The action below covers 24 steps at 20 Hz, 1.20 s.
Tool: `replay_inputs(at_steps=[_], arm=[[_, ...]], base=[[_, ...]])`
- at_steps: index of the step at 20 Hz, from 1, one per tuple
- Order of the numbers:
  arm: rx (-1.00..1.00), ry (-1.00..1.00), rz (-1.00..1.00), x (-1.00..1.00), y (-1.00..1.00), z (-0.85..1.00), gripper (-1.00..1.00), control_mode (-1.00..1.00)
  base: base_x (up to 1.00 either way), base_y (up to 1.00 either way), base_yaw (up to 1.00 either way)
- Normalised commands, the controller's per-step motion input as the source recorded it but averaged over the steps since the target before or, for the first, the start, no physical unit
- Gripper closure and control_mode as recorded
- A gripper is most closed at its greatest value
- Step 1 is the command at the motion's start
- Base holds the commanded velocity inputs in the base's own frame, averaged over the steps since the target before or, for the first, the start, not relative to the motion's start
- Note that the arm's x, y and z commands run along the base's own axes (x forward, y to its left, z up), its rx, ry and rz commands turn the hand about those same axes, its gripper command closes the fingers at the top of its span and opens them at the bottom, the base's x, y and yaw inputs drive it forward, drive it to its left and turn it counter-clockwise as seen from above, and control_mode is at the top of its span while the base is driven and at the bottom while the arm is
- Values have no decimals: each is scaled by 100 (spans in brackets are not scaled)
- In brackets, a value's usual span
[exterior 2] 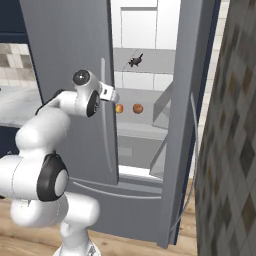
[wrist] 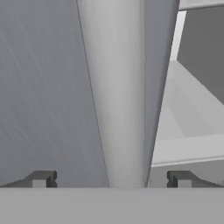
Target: Open the fridge, remove the mango, onion, and fish, and place them on any counter.
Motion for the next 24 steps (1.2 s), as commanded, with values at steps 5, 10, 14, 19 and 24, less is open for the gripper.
replay_inputs(at_steps=[5, 10, 14, 19, 24], arm=[[0, 0, 0, 54, 1, -32, 100, -100], [1, 0, 10, 9, 34, -13, 100, -100], [0, 0, 20, -64, 96, 1, 100, -100], [0, 0, 12, -100, 100, 20, 100, -100], [0, 0, 13, -100, 100, 25, 100, -100]], base=[[0, 0, 0], [0, 0, 0], [0, 0, 0], [0, 0, 0], [0, 0, 0]])
